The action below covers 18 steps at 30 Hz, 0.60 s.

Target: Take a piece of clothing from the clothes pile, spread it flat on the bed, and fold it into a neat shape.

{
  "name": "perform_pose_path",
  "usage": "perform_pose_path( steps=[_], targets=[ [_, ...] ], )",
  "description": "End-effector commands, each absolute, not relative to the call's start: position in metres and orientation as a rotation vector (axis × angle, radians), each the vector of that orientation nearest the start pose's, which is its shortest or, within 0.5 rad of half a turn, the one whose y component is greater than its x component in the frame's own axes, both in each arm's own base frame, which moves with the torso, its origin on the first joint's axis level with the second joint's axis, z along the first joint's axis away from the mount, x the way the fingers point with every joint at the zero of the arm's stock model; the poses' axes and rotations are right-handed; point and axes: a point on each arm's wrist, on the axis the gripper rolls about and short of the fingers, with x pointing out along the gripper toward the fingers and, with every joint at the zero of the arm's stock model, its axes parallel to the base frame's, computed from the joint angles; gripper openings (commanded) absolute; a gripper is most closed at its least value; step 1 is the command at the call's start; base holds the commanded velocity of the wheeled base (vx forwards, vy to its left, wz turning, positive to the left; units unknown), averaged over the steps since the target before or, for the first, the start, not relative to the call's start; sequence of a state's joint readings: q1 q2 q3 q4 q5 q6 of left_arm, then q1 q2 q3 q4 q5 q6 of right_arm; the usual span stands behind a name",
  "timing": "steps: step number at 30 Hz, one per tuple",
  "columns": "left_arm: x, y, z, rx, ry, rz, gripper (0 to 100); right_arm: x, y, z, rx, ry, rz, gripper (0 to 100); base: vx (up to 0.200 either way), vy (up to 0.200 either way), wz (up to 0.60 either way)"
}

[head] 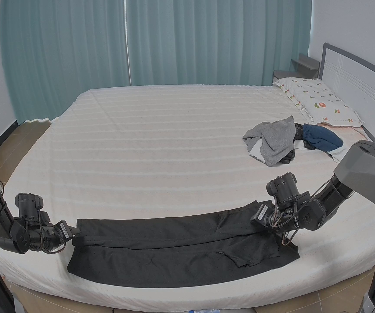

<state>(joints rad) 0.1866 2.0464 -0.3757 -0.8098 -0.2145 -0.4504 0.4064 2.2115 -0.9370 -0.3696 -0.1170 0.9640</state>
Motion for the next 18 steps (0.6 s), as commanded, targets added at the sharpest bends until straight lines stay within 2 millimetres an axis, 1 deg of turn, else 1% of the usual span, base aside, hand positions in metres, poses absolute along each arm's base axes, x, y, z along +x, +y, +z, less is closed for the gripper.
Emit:
perform_pose_path(
  steps=[1,3,5,8,9,10,11,14,18],
  targets=[
    [0.258,0.046,0.01,-0.598,0.831,0.17,100,0.335,0.135,0.044,0.713,0.869,-0.125,100,0.0,0.0,0.0],
    [0.258,0.046,0.011,-0.602,0.825,0.173,100,0.332,0.131,0.049,0.721,0.867,-0.115,100,0.0,0.0,0.0],
    [0.258,0.05,0.015,-0.612,0.805,0.18,100,0.331,0.122,0.056,0.728,0.856,-0.113,100,0.0,0.0,0.0],
    [0.258,0.053,0.018,-0.624,0.79,0.185,100,0.332,0.113,0.056,0.725,0.862,-0.109,100,0.0,0.0,0.0],
    [0.258,0.054,0.017,-0.643,0.789,0.19,100,0.331,0.109,0.052,0.712,0.888,-0.097,100,0.0,0.0,0.0],
    [0.258,0.054,0.017,-0.645,0.789,0.19,100,0.331,0.108,0.051,0.71,0.89,-0.096,100,0.0,0.0,0.0],
    [0.258,0.055,0.017,-0.673,0.791,0.186,100,0.329,0.102,0.045,0.689,0.919,-0.081,100,0.0,0.0,0.0],
    [0.257,0.059,0.018,-0.716,0.788,0.178,100,0.331,0.092,0.035,0.667,0.947,-0.055,100,0.0,0.0,0.0],
    [0.257,0.062,0.016,-0.73,0.794,0.172,100,0.334,0.089,0.025,0.653,0.954,-0.037,100,0.0,0.0,0.0]
  ],
)
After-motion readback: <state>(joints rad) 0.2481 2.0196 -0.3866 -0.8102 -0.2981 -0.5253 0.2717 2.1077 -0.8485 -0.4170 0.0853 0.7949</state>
